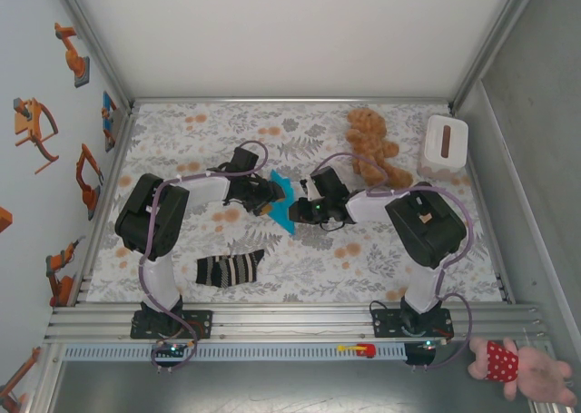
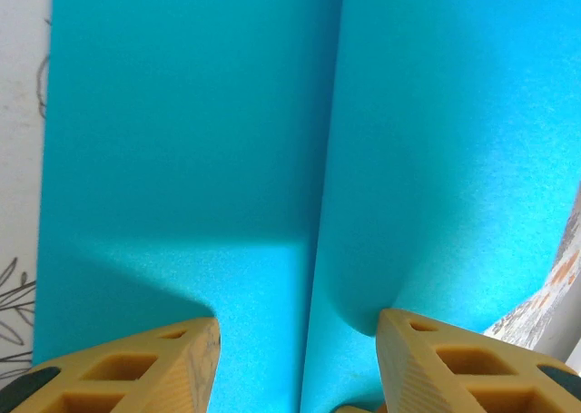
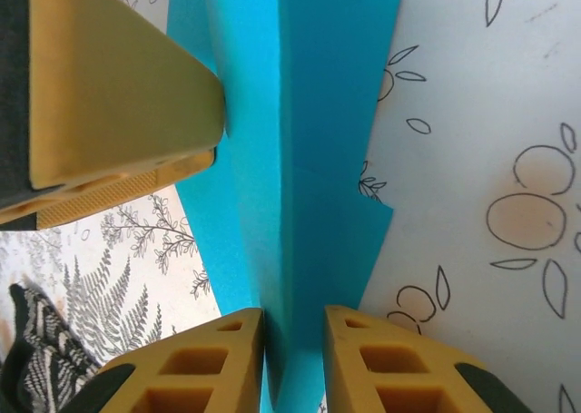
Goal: Fold a paper plane with a square sheet of paper (pick it up from the middle)
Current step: Fourth fold the wing at the center of the table.
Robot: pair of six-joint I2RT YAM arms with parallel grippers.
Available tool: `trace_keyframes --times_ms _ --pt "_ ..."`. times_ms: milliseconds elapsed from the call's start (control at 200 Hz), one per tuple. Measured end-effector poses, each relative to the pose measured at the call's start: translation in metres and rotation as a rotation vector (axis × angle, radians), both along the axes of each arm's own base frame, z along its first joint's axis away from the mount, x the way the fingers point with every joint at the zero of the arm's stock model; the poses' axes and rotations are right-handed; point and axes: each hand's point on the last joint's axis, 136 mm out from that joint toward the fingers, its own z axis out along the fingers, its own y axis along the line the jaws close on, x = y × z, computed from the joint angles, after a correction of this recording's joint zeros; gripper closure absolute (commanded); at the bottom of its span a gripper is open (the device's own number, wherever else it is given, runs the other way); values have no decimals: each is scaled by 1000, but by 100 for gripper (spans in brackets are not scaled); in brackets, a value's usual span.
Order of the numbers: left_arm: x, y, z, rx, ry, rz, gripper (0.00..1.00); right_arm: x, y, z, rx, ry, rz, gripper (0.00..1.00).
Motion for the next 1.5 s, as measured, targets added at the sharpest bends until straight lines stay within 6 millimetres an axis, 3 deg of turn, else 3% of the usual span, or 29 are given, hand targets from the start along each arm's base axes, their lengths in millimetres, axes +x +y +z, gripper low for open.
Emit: trace_keyframes --times_ms 320,881,1497 --pt "0 0 0 0 0 0 49 -3 0 1 -112 -75 -10 73" --pt "0 0 0 -1 2 0 49 6 13 1 -159 -133 26 73" --pt "0 0 1 -2 -4 0 50 4 16 0 -167 -156 75 97"
